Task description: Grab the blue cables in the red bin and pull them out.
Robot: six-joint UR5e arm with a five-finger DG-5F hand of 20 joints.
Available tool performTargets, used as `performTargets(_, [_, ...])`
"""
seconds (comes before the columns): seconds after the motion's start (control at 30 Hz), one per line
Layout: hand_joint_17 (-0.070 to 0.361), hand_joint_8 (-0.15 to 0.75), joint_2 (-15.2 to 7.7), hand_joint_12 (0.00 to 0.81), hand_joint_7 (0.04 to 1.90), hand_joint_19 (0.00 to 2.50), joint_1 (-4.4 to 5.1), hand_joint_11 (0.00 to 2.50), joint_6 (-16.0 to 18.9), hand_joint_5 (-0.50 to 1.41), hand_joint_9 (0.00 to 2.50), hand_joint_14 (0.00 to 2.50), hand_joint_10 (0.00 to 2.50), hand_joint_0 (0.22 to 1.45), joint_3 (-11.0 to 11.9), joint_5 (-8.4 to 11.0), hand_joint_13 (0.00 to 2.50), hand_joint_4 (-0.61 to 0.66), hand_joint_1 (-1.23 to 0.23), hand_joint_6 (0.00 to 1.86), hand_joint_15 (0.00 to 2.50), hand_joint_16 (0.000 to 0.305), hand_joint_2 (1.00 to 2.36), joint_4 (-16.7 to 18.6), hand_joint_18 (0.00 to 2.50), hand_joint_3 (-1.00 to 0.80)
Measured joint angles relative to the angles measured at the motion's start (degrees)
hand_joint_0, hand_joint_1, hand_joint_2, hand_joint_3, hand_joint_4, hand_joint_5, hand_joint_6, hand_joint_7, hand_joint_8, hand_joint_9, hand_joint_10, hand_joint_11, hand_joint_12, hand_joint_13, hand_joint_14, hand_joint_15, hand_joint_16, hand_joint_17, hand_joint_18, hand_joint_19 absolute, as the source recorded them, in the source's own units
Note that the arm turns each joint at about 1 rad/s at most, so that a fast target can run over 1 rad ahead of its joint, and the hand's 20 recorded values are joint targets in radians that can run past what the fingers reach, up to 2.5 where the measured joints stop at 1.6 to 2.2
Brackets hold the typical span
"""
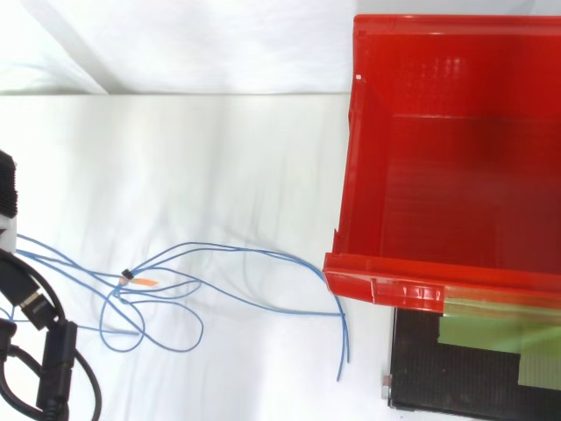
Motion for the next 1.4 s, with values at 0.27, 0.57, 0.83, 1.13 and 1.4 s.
performTargets(0.27, [0.111, 0.296, 0.00, 0.355, 0.61, 1.01, -0.01, 1.58, 0.00, 0.89, 1.33, 0.97, 0.01, 0.75, -0.02, 0.00, 1.40, 0.31, -0.92, 0.47, 1.21, 0.049, 1.00, -0.05, 0.86, -1.00])
performTargets(0.57, [0.103, 0.270, 0.00, 0.323, 0.58, 1.02, 0.00, 1.59, 0.00, 0.82, 1.30, 0.89, 0.01, 0.89, -0.05, 0.00, 1.39, 0.28, -0.99, 0.54, 1.27, 0.046, 1.00, -0.23, 0.83, -1.00])
performTargets(0.83, [0.104, 0.274, 0.00, 0.330, 0.49, 1.03, 0.00, 1.55, 0.00, 0.73, 1.23, 0.91, 0.01, 0.96, -0.04, 0.00, 1.38, 0.28, -1.03, 0.67, 1.25, 0.046, 1.00, -0.23, 0.83, -0.89])
performTargets(1.13, [0.104, 0.270, 0.00, 0.324, 0.44, 1.03, 0.04, 1.55, 0.00, 0.67, 1.19, 0.95, 0.01, 0.98, -0.06, -0.05, 1.34, 0.28, -1.05, 0.73, 1.24, 0.046, 1.01, -0.01, 0.80, -0.84])
performTargets(1.4, [0.105, 0.272, 0.00, 0.332, 0.39, 1.03, 0.14, 1.57, 0.00, 0.61, 1.13, 0.97, 0.01, 1.02, -0.04, -0.09, 1.32, 0.28, -1.07, 0.79, 1.20, 0.047, 1.01, 0.00, 0.79, -0.83])
